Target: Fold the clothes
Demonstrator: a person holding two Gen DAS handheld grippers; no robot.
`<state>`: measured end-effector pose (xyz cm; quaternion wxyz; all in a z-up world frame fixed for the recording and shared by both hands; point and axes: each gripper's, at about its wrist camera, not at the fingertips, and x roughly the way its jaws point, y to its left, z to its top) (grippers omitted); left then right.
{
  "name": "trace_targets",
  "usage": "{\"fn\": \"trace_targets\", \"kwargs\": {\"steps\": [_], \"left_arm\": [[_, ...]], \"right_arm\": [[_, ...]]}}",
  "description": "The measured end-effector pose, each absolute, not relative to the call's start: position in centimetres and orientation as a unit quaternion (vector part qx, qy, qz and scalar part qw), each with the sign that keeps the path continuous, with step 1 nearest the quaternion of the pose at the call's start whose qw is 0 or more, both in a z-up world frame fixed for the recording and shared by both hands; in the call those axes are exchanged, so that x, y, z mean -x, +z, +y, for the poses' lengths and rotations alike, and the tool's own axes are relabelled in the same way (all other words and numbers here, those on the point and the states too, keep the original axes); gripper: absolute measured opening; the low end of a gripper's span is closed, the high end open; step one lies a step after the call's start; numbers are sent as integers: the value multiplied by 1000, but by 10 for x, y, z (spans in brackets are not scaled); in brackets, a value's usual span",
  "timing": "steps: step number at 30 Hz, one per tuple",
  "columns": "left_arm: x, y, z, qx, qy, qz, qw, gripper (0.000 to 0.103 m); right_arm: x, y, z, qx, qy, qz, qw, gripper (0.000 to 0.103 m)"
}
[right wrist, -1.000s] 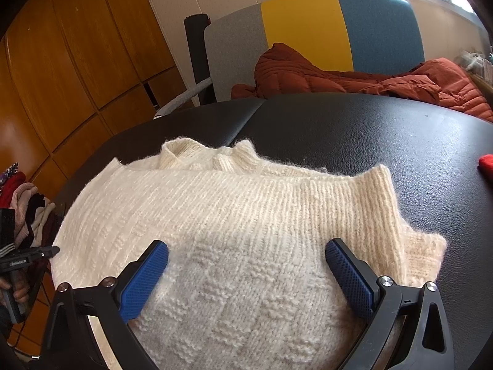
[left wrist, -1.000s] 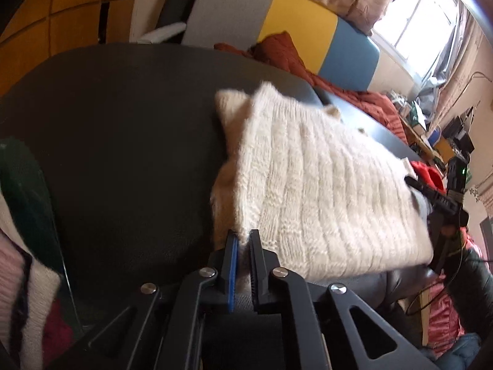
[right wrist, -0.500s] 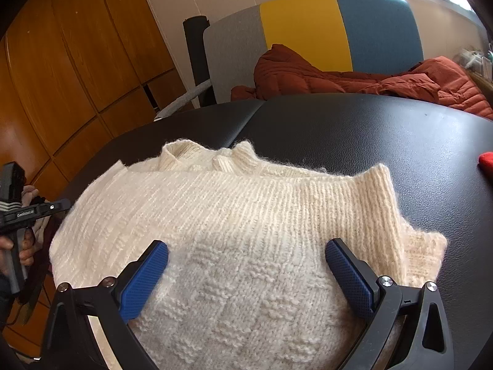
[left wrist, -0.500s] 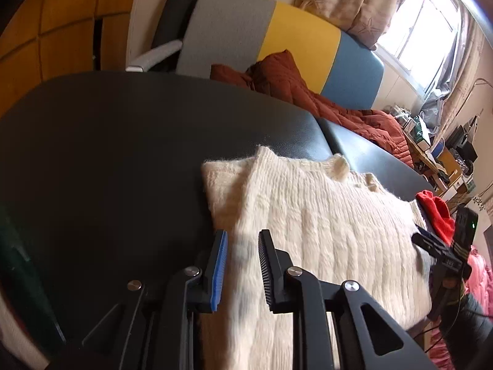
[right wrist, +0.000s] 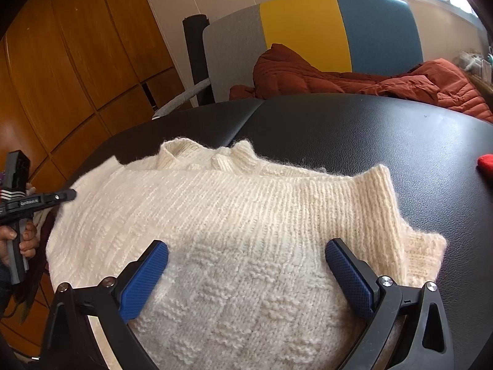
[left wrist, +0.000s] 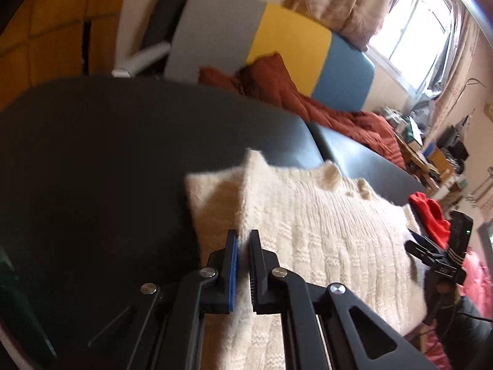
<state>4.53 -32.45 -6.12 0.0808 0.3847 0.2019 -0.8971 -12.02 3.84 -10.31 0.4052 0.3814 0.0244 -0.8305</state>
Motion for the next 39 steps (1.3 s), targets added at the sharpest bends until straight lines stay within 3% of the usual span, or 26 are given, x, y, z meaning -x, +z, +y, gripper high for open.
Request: {"fn": "trace_targets", "kwargs": {"steps": [8, 14, 20, 27, 31, 39], "left_arm": [[-41, -96, -313, -409, -885, 162, 153, 6], [-45, -68, -302, -382, -896, 136, 179, 10], [-28, -33, -258, -342, -931, 78, 98, 15], [36, -62, -206, -425, -905, 19, 2, 15], [56, -69, -203, -437, -899, 26, -11, 21], [72, -77, -202, -411, -911, 13, 18, 0]], "right_arm": [[119, -103, 36, -380, -833, 32, 401, 103], [118, -103, 34, -379, -835, 36, 398, 103], [116, -103, 33, -378, -837, 39, 394, 103], [116, -102, 34, -378, -836, 36, 395, 103], [117, -103, 35, -378, -836, 32, 396, 103], [112, -103, 32, -375, -844, 37, 382, 103]]}}
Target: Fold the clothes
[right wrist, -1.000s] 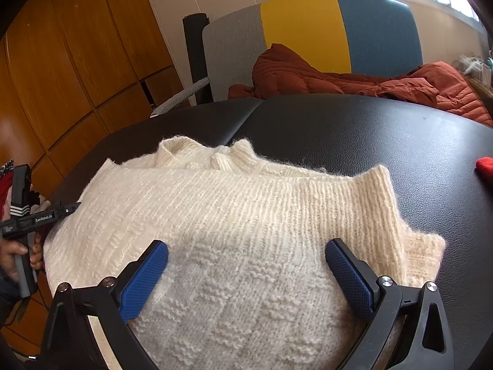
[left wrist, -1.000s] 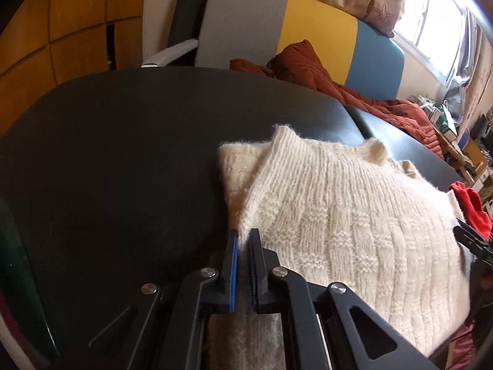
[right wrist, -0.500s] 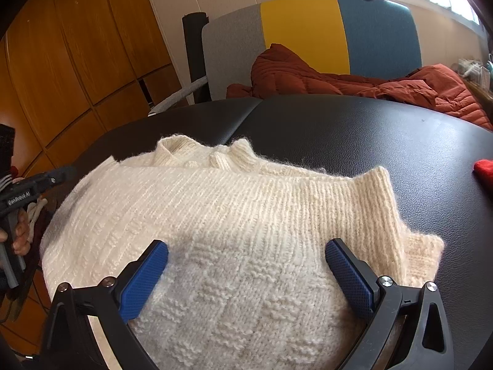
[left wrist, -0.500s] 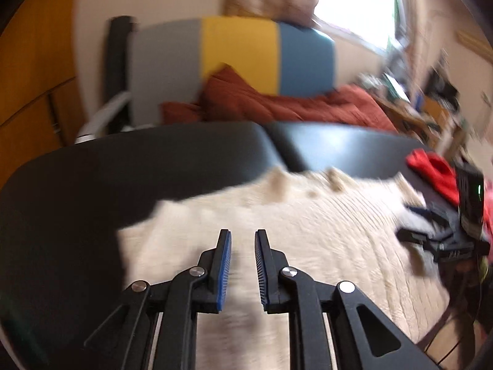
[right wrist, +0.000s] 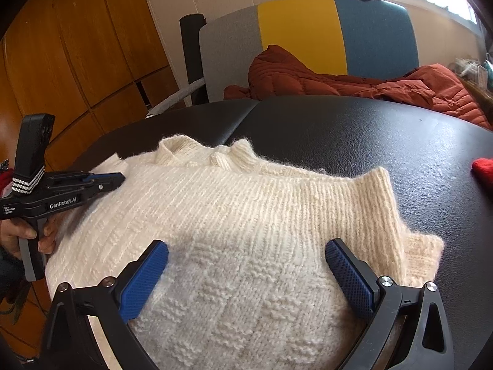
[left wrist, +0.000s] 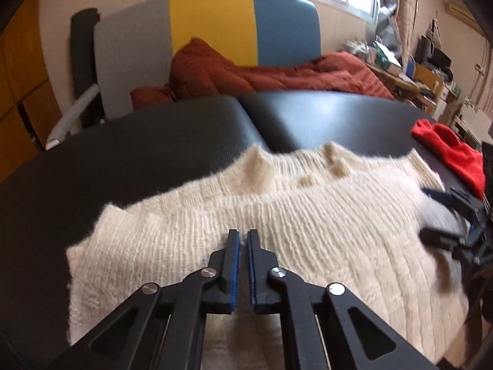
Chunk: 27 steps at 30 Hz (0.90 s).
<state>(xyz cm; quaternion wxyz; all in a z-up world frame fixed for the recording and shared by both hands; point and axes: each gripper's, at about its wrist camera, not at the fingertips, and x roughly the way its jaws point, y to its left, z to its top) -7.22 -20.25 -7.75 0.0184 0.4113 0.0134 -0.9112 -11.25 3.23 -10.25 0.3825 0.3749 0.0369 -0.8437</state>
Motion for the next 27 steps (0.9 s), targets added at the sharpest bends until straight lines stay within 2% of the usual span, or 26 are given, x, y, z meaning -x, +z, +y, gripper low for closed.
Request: {"fn": "trace_targets", "kwargs": {"steps": [6, 15, 20, 27], "left_arm": [[68, -67, -199, -353, -935, 29, 18, 0], [99, -87, -217, -413, -909, 54, -18, 2], [104, -100, -243, -403, -901, 153, -47, 2], [84, -100, -239, -399, -902, 162, -22, 3]], "right_arm": [[110, -104, 35, -374, -843, 25, 385, 103], [111, -104, 37, -373, -843, 21, 387, 103], [113, -104, 37, -373, -843, 20, 387, 103], [113, -104, 37, -373, -842, 22, 389, 103]]}}
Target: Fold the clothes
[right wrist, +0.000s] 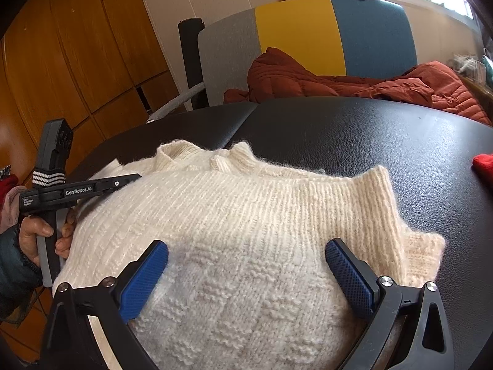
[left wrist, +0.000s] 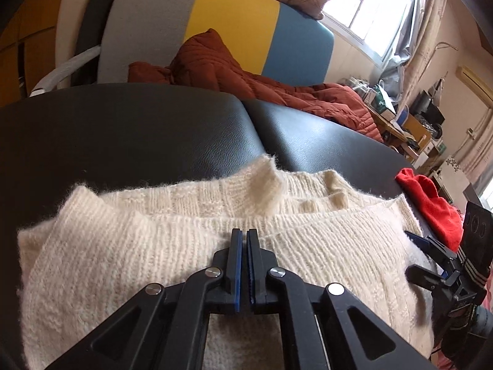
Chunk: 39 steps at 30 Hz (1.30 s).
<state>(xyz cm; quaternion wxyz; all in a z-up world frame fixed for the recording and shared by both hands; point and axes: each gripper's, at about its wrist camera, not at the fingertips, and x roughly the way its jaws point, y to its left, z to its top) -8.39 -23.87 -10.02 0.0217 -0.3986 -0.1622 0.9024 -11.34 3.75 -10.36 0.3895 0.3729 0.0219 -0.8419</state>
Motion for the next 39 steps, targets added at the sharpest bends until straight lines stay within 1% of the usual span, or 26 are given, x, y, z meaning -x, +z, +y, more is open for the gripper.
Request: {"fn": "trace_targets", "kwargs": {"steps": [5, 11, 12, 13, 16, 18, 21, 26, 28, 31, 33, 36, 39], "left_arm": [[65, -100, -237, 392, 904, -168, -1, 3], [57, -92, -237, 405, 903, -138, -19, 4], [50, -86, -234, 399, 907, -134, -19, 8], [43, -80, -232, 392, 910, -130, -19, 18], [23, -62, -224, 373, 920, -117, -20, 22], [5, -51, -216, 355, 928, -115, -5, 24], [-12, -50, -196, 356, 927, -114, 42, 24], [-28, -75, -159, 393, 909, -96, 100, 24], [-38, -86, -150, 399, 907, -89, 102, 24], [-52, -95, -152, 399, 905, -111, 100, 24], [-59, -97, -148, 396, 908, -98, 94, 24], [-64, -89, -149, 392, 912, -92, 78, 24], [-68, -78, -154, 388, 915, -93, 61, 25]], "right_arm": [[110, -103, 31, -372, -834, 43, 405, 103], [108, -94, 28, -394, -826, 62, 398, 103], [105, -89, 32, -397, -826, 57, 395, 103], [101, -84, 36, -399, -826, 51, 394, 103], [83, -71, 58, -402, -815, 23, 416, 103], [65, -70, 71, -405, -809, 21, 425, 103], [47, -72, 88, -416, -798, 9, 436, 103], [35, -92, 103, -451, -776, -12, 441, 103], [34, -97, 108, -458, -776, -6, 433, 101], [28, -105, 117, -459, -777, 6, 431, 99], [20, -107, 116, -452, -782, 29, 429, 99], [10, -108, 112, -442, -789, 66, 422, 99], [14, -100, 107, -453, -786, 74, 414, 99]]}}
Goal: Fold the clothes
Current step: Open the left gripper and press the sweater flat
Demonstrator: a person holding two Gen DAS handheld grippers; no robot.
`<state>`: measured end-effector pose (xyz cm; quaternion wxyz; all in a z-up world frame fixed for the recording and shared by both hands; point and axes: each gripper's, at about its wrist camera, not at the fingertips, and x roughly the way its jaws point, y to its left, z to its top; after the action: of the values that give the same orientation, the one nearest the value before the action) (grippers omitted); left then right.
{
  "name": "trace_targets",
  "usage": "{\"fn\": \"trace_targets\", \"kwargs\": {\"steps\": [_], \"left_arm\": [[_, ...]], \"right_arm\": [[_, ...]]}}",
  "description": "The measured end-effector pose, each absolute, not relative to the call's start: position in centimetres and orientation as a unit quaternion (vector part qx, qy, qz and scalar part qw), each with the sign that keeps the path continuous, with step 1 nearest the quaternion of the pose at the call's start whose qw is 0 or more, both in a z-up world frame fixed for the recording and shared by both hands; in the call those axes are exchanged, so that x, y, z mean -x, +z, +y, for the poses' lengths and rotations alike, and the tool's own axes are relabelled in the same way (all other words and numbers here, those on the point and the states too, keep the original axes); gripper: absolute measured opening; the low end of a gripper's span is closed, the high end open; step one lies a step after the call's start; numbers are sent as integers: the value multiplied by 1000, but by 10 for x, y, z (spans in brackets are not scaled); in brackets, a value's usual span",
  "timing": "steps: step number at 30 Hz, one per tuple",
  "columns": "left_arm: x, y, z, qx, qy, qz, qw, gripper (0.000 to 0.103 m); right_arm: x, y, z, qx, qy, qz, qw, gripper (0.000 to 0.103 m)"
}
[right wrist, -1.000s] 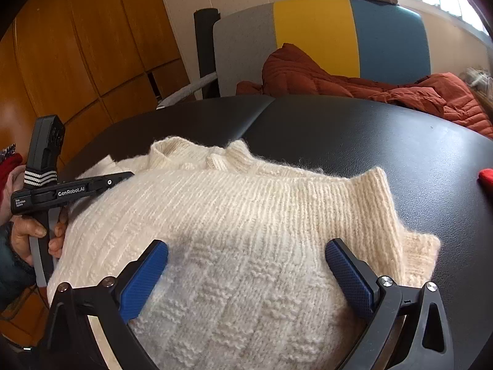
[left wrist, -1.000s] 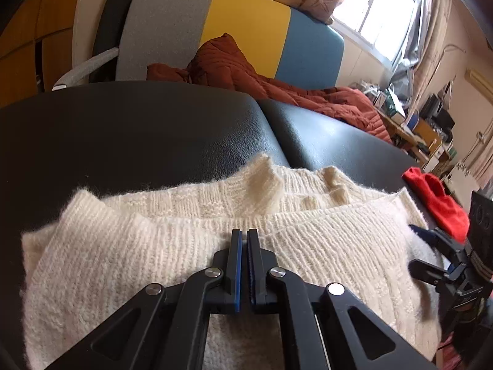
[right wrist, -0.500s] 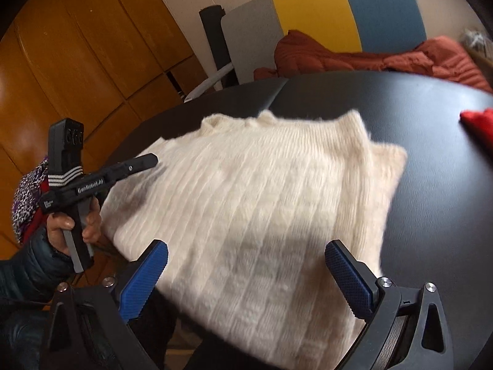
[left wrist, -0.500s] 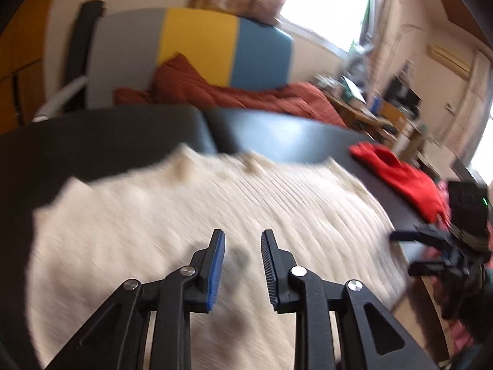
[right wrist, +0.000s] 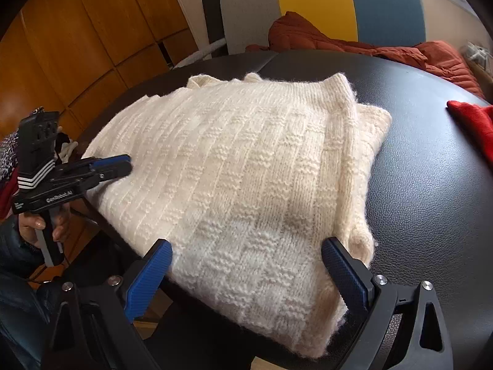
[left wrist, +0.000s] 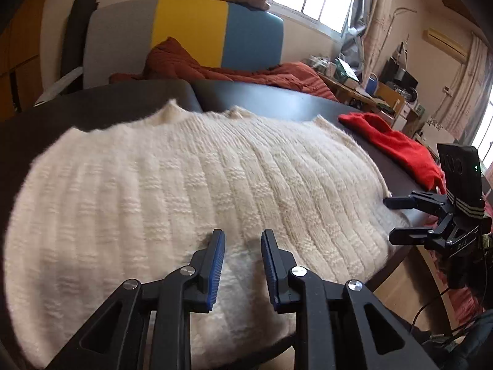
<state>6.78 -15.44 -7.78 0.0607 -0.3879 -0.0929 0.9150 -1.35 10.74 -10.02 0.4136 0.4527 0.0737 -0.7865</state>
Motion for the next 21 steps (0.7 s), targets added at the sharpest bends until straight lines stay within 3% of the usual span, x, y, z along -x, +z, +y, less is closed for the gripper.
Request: {"fn": "trace_targets", "kwargs": {"steps": [9, 21], "left_arm": [[-92, -60, -232, 358, 923, -134, -50, 28], [-94, -102, -251, 366, 911, -163, -94, 31]], "right_arm": [[28, -62, 68, -399, -815, 91, 409, 99], [82, -94, -4, -389, -828, 148, 375, 103]]}}
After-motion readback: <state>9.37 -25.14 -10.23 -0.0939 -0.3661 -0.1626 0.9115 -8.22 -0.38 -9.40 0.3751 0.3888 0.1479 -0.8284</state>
